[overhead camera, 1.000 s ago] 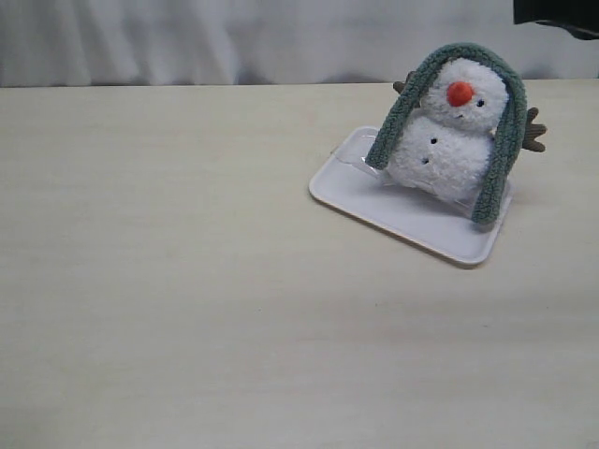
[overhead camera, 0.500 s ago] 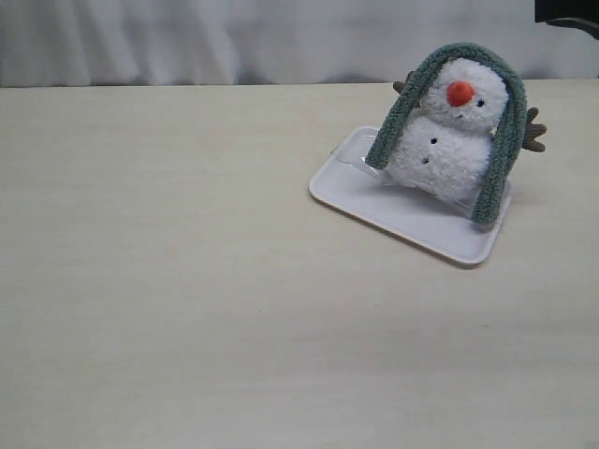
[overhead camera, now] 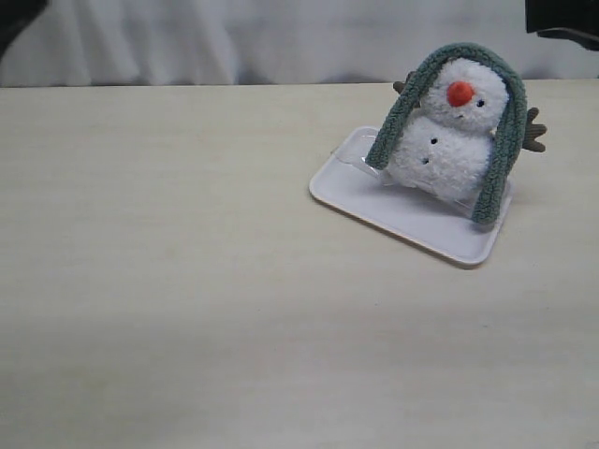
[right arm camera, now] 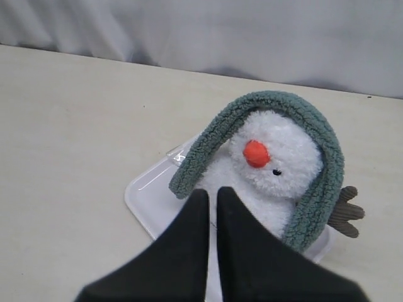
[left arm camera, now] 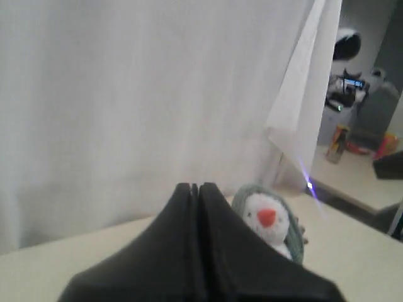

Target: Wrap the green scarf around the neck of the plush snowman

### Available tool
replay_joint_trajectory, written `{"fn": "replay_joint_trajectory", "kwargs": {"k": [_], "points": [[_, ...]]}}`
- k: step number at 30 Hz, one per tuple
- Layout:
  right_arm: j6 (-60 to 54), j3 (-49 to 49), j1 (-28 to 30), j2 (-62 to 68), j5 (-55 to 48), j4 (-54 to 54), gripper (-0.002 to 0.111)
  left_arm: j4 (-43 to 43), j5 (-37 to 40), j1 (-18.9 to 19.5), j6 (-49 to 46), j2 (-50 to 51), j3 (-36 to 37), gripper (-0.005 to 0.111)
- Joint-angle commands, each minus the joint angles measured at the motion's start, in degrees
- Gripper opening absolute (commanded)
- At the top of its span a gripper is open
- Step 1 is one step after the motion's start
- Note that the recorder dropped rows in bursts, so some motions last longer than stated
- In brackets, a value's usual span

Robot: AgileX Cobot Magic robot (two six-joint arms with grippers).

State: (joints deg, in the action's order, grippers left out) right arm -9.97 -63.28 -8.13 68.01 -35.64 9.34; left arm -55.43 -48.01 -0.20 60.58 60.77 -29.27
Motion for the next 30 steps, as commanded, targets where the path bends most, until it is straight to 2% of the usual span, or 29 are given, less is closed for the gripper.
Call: {"fn": "replay_joint_trajectory", "kwargs": {"k": [1,4,7,9,13,15,18,20,25,30], "points": [[-0.7,0.3,0.1,4.3,2.5,0.1,0.004,-1.9,4.8,-4.2,-6.3,15.6,-8.2,0.000],[-0.7,-1.1,0.6,7.8,2.6,-0.4,0.004,-2.6,16.1,-8.9,-7.3,24.7,-15.4,0.000],[-0.7,-3.1,1.8,11.2,2.6,-0.7,0.005,-8.5,21.3,-12.7,-6.8,31.5,-21.6,0.000],[-0.7,-4.6,2.7,13.7,2.6,-1.5,0.010,-12.6,19.6,-14.6,-6.6,34.9,-24.9,0.000],[-0.7,-8.4,4.3,19.9,2.1,-1.5,0.023,-23.2,8.9,-17.9,-6.9,41.3,-31.5,0.000],[-3.7,-11.5,4.7,24.2,1.1,-1.2,0.030,-26.6,3.8,-19.5,-10.9,45.9,-35.8,0.000],[-4.3,-14.3,4.7,28.5,2.2,-1.2,0.031,-26.3,2.4,-20.7,-18.9,49.9,-38.5,0.000],[-4.3,-17.1,4.7,32.7,3.7,-1.2,0.027,-25.5,2.6,-21.5,-22.7,52.9,-41.1,0.000],[-4.3,-24.1,4.8,40.1,2.6,-1.5,0.026,-13.9,2.5,-21.5,-29.4,56.7,-44.3,0.000],[-7.7,-25.0,4.8,40.9,-2.7,-2.7,0.026,-14.2,2.2,-21.5,-29.5,56.7,-44.7,0.000]]}}
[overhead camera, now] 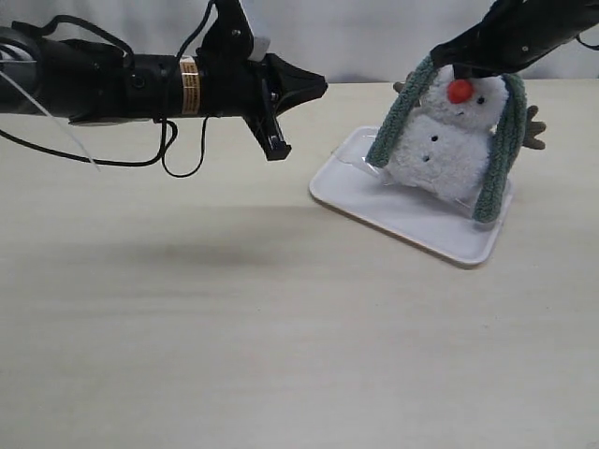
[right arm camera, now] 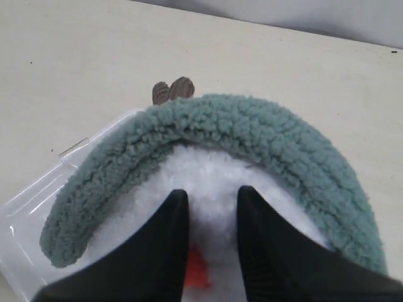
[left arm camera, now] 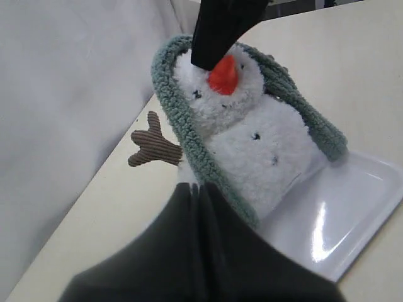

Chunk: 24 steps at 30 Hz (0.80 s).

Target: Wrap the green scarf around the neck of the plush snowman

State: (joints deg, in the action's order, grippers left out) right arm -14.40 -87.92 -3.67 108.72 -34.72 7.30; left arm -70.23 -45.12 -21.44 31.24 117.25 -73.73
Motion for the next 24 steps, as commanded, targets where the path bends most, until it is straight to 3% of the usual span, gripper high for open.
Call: {"fn": "replay_joint_trajectory", "kwargs": {"k": [1,7,11,15,20,24], "points": [[-4.4,-0.4,0.3,0.2,-4.9,-0.4,0.026,0.6,-0.7,-0.3,0.5,0.2,-0.3,0.000],[-10.4,-0.4,-2.1,0.2,-12.5,3.9,0.026,-3.2,-1.3,-1.3,4.5,0.2,-0.3,0.002],[-10.4,-0.4,-3.2,0.2,-15.7,4.3,0.026,-3.1,0.8,-4.1,-2.5,0.2,-0.3,0.028],[-11.4,-0.4,-3.2,0.2,-19.5,3.8,0.026,7.5,2.5,-6.8,-16.6,0.4,-0.3,0.043],[-11.6,-0.4,-3.2,0.1,-19.4,4.4,0.026,17.0,2.9,-9.7,-28.0,2.2,-0.7,0.043],[-11.6,-0.4,-3.2,0.1,-18.8,4.4,0.026,18.5,4.9,-11.5,-24.4,6.4,-4.1,0.043]]}}
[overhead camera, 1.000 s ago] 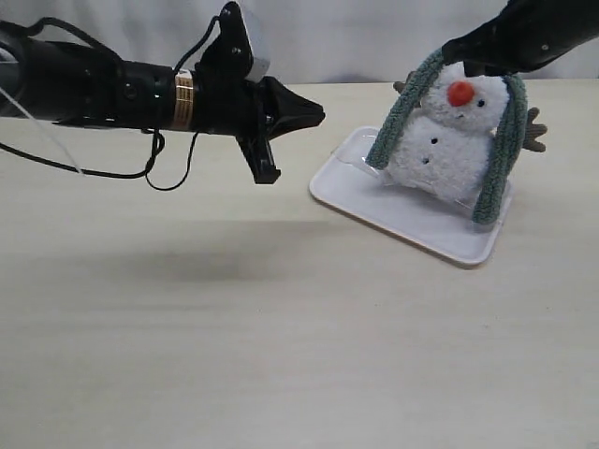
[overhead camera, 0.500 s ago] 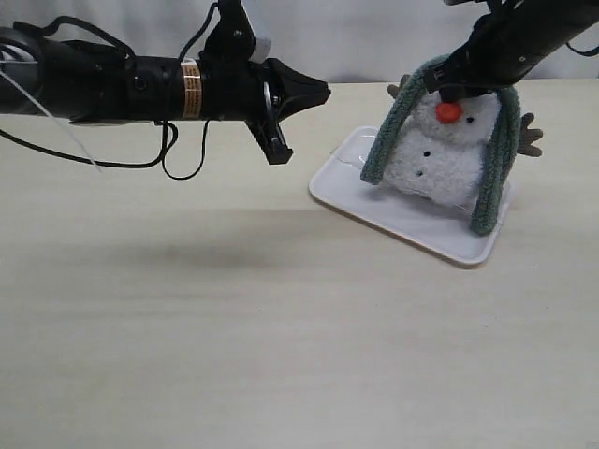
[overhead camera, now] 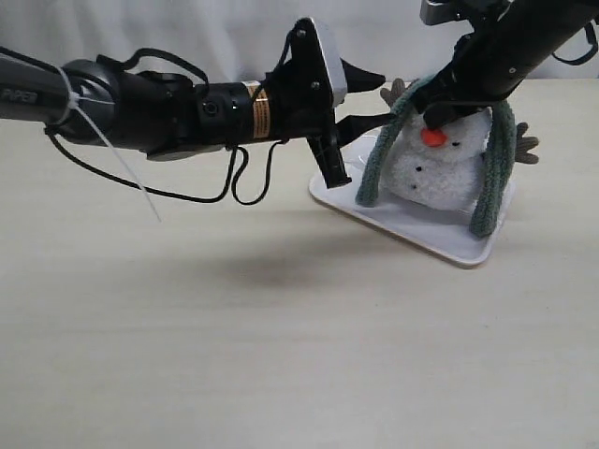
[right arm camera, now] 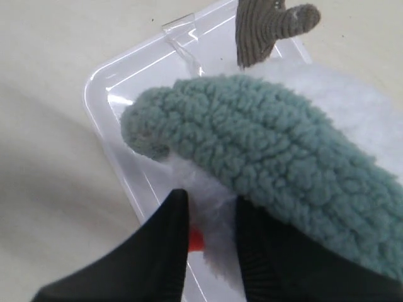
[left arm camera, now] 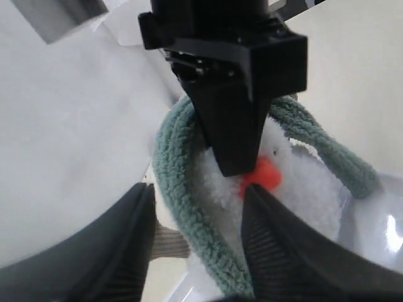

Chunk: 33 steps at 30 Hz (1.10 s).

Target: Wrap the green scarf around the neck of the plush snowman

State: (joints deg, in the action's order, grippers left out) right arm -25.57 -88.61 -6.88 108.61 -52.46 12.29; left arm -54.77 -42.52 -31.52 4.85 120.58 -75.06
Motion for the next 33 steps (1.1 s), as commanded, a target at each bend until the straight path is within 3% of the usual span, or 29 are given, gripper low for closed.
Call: {"fn": "replay_joint_trajectory", "kwargs": {"k": [1,7,11,14,15,21,26,33], "points": [[-0.5,0.3,0.0,0.2,-1.0,-0.6,0.026,3.5,3.7,-1.7,3.1,3.9,-4.1,0.043],[-0.6,0.3,0.0,0.2,-1.0,-0.6,0.026,2.8,7.6,-3.6,14.5,9.9,-13.4,0.043],[-0.6,0.3,0.0,0.2,-1.0,-0.6,0.026,3.6,20.4,-5.1,14.9,12.5,-19.0,0.041],[-0.6,0.3,0.0,0.2,-1.0,-0.6,0.026,3.0,20.9,-5.1,14.9,12.7,-19.4,0.006],[-0.6,0.3,0.0,0.2,-1.0,-0.6,0.026,3.0,19.5,-5.1,14.5,12.6,-19.8,0.000],[-1.4,0.3,0.0,0.2,-2.1,-0.6,0.026,7.2,20.8,-5.6,14.7,12.9,-26.2,0.000],[-1.6,0.3,0.0,-0.1,-2.2,-0.6,0.026,8.3,29.4,-6.5,17.1,16.2,-29.9,0.000],[-1.6,0.3,0.0,-0.1,-2.0,-0.6,0.026,-0.3,35.5,-9.9,17.5,17.7,-29.9,0.000]]}}
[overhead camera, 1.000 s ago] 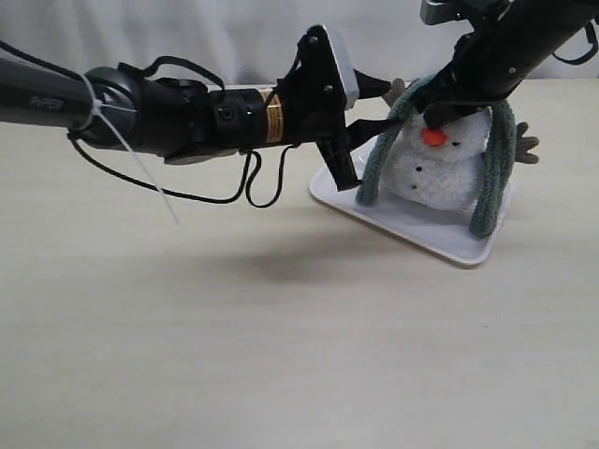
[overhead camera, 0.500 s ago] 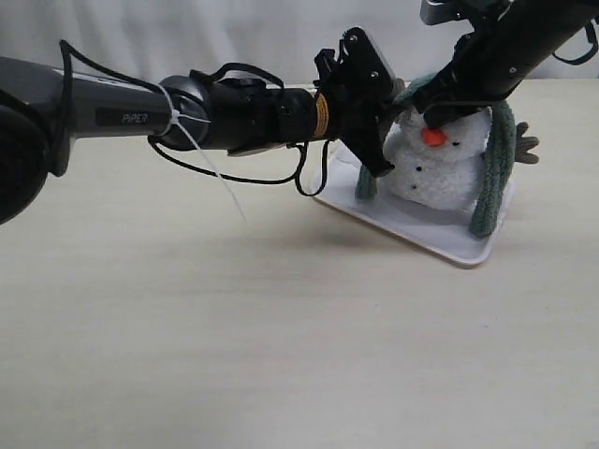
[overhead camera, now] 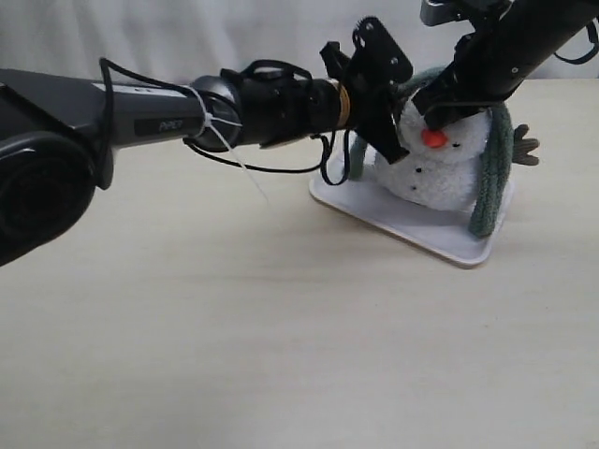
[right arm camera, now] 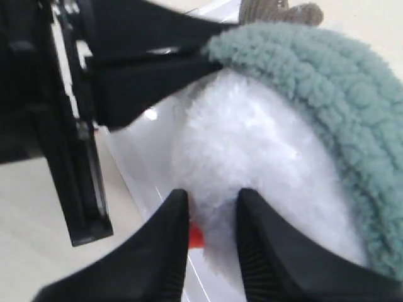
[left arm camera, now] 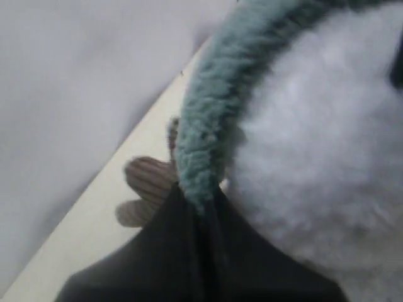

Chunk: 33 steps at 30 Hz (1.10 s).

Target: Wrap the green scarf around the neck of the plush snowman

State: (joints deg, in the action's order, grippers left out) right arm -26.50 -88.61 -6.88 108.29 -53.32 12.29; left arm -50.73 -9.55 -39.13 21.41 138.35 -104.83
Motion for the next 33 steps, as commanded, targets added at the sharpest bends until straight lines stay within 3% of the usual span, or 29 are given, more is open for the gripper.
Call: {"fn": "replay_joint_trajectory", "kwargs": {"k": [1,5,12,17,20,30,33], "points": [[-0.7,0.3,0.0,0.2,-1.2,-0.6,0.026,-5.3,2.9,-2.7,0.9,0.0,-0.2,0.000],[-0.7,0.3,0.0,0.2,-1.0,-0.6,0.026,-6.1,5.2,-4.2,0.9,0.0,-0.2,0.000],[-0.9,0.3,0.0,0.2,-1.0,-0.6,0.026,-5.6,10.4,-3.5,1.1,0.0,-0.2,0.003],[-1.3,0.3,0.0,-0.4,-1.0,-0.6,0.036,-5.6,12.4,-3.7,1.1,-0.9,-0.2,0.035],[-1.3,-0.4,0.0,-2.1,-2.5,-0.6,0.044,-5.6,14.0,-4.2,1.1,-1.5,-0.2,0.046],[1.0,-3.5,0.1,-12.3,-0.8,-1.1,0.046,-5.3,16.5,-5.1,1.1,-1.5,0.1,0.047],[11.6,-3.5,0.4,-12.8,2.8,-9.6,0.043,-5.3,16.1,-5.6,1.1,-1.5,0.1,0.047]]}}
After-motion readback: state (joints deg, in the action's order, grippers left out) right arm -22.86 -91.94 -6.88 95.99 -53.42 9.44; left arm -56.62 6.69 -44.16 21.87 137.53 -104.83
